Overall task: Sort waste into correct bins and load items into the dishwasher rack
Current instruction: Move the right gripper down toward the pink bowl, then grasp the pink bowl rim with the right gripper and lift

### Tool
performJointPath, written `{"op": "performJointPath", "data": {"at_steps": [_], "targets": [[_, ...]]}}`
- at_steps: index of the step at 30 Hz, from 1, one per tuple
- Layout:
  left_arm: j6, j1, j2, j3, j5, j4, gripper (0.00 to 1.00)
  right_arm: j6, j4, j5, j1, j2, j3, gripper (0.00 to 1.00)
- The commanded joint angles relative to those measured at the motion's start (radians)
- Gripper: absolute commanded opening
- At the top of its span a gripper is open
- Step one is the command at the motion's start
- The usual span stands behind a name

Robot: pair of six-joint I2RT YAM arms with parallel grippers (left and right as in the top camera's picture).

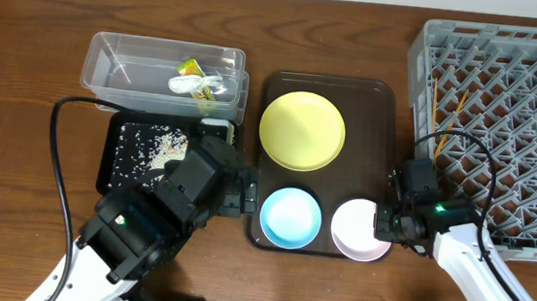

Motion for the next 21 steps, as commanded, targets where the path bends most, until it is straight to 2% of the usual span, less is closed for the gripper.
{"op": "performJointPath", "data": {"at_steps": [1, 5, 7, 12, 17, 21], "targets": [[0.006, 0.005, -0.005, 0.011, -0.016, -0.002, 0.91, 0.074, 0.005, -0.013, 0.009, -0.001, -0.024, 0.1], [0.006, 0.005, -0.005, 0.011, -0.016, -0.002, 0.91, 0.079, 0.018, -0.001, 0.009, -0.001, -0.041, 0.1], [0.006, 0.005, -0.005, 0.011, -0.016, -0.002, 0.91, 0.08, 0.029, -0.003, 0.009, -0.001, -0.043, 0.01], [0.006, 0.005, -0.005, 0.011, -0.016, -0.002, 0.91, 0.072, 0.036, -0.005, 0.008, -0.005, -0.027, 0.01], [0.006, 0.005, -0.005, 0.011, -0.016, -0.002, 0.91, 0.014, -0.028, 0.037, 0.008, -0.031, 0.117, 0.01], [0.006, 0.005, -0.005, 0.011, -0.016, -0.002, 0.91, -0.005, -0.138, 0.238, 0.008, -0.051, 0.311, 0.01]]}}
